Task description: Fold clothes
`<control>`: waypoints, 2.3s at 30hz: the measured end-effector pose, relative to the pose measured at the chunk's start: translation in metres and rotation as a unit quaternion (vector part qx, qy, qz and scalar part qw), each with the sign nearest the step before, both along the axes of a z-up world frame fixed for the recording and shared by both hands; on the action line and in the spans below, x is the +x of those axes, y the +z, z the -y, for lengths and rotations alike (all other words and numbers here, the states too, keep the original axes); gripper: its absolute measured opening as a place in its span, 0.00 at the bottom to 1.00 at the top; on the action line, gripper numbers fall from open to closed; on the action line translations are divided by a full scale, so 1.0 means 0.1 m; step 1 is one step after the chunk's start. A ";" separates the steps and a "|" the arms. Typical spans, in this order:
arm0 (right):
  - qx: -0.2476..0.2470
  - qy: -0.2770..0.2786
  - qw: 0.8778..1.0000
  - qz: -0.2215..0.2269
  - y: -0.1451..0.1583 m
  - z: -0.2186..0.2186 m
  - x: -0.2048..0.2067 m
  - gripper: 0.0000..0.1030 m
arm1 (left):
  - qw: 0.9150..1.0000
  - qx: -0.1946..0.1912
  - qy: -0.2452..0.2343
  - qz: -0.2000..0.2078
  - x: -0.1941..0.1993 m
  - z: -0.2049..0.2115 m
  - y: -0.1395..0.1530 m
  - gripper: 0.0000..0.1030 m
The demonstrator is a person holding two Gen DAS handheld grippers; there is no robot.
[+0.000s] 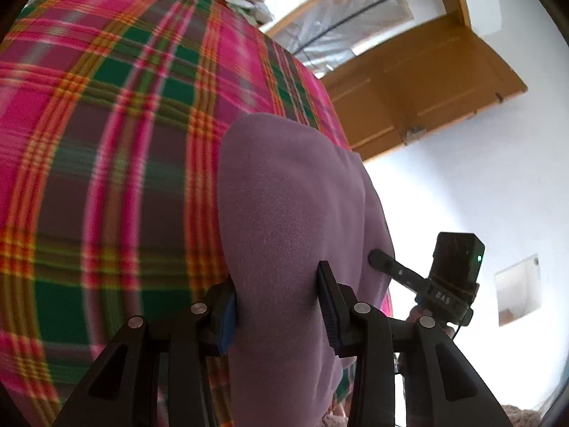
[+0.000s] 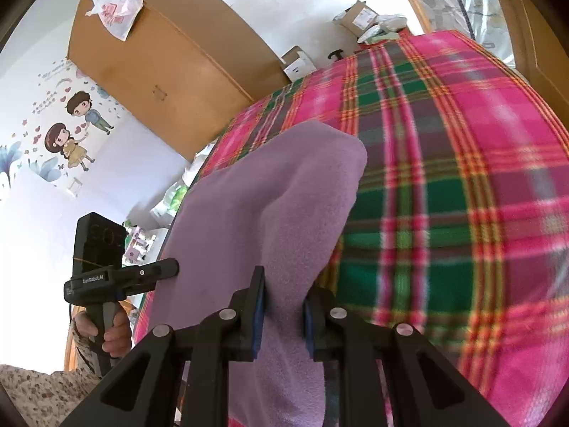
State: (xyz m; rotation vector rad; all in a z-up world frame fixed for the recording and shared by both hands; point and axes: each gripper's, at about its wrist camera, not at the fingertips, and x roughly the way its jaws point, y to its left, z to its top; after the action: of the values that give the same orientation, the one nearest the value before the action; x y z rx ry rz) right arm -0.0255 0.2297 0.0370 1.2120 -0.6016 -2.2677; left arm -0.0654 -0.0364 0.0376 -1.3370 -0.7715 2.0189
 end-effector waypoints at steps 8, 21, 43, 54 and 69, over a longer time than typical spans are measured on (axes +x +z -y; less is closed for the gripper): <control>-0.004 0.017 1.000 0.000 0.05 0.29 -0.29 0.18 | 0.999 -0.007 0.034 -0.001 -0.25 0.37 0.02 0.40; -0.001 0.005 1.000 0.004 0.00 0.70 -0.84 0.18 | 0.997 -0.013 0.081 0.007 -0.96 0.98 -0.07 0.40; 0.025 -0.022 0.999 0.006 -0.31 0.93 -1.35 0.19 | 0.995 -0.032 0.090 0.026 -1.63 1.37 -0.31 0.40; 0.036 -0.034 0.998 0.025 -0.40 0.89 -1.36 0.30 | 0.995 -0.037 0.088 0.019 -1.62 1.40 -0.43 0.44; 0.170 -0.002 0.977 -0.127 0.06 1.38 -0.51 0.31 | 0.981 -0.127 0.110 -0.101 -0.65 1.35 0.14 0.43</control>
State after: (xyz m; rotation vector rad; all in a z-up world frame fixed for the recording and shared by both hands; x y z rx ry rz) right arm -0.0765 0.0917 0.0433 1.0388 -0.1228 -2.5470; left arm -0.1301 -0.1710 0.0519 -1.1966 -0.6069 2.4535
